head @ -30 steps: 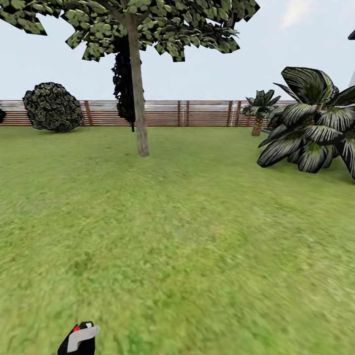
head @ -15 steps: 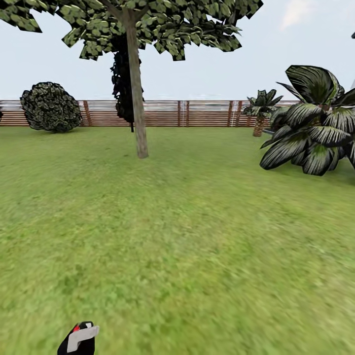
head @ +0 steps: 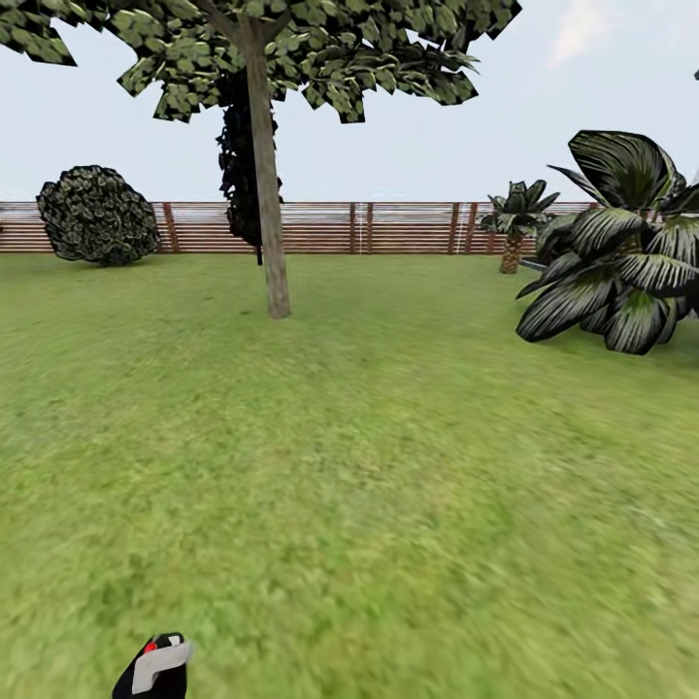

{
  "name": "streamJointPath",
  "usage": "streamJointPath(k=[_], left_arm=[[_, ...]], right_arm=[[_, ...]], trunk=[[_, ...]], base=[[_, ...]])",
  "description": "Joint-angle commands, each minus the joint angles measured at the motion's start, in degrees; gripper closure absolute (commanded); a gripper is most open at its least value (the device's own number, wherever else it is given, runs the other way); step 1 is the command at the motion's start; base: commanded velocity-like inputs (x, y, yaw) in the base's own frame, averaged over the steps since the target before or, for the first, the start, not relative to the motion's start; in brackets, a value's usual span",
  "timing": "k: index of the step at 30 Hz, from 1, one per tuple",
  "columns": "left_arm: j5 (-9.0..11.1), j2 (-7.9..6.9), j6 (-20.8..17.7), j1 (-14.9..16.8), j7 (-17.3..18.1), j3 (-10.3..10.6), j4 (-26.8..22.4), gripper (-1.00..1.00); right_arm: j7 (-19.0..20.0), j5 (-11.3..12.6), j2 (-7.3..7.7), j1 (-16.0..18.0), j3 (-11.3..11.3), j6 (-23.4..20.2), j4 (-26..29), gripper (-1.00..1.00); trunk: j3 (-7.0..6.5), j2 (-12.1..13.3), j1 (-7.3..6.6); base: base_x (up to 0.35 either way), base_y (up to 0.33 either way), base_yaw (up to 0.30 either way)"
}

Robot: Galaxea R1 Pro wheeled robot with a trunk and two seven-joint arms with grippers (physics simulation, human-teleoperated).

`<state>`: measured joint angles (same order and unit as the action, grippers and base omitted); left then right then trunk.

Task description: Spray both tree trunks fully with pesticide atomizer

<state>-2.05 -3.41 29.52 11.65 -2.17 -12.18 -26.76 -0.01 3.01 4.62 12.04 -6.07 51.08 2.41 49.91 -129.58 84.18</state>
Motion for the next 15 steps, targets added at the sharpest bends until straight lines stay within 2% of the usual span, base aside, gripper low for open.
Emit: streamJointPath(k=[1,15], left_arm=[[-0.23,0.00,0.19,0.04,-0.21,-0.04,0.04,1.00],[-0.23,-0.01,0.19,0.04,-0.21,-0.04,0.04,1.00]], right_arm=[[0.10,0.16,0.00,0.03,-0.08,0.16,-0.04,-1.00],[0.10,0.16,0.01,0.02,-0.07,0.15,-0.04,-1.00]], trunk=[[0.06,-0.02,0.02],[0.06,-0.02,0.02]], base=[[0.340,0.000,0.000],[0.340,0.000,0.000]])
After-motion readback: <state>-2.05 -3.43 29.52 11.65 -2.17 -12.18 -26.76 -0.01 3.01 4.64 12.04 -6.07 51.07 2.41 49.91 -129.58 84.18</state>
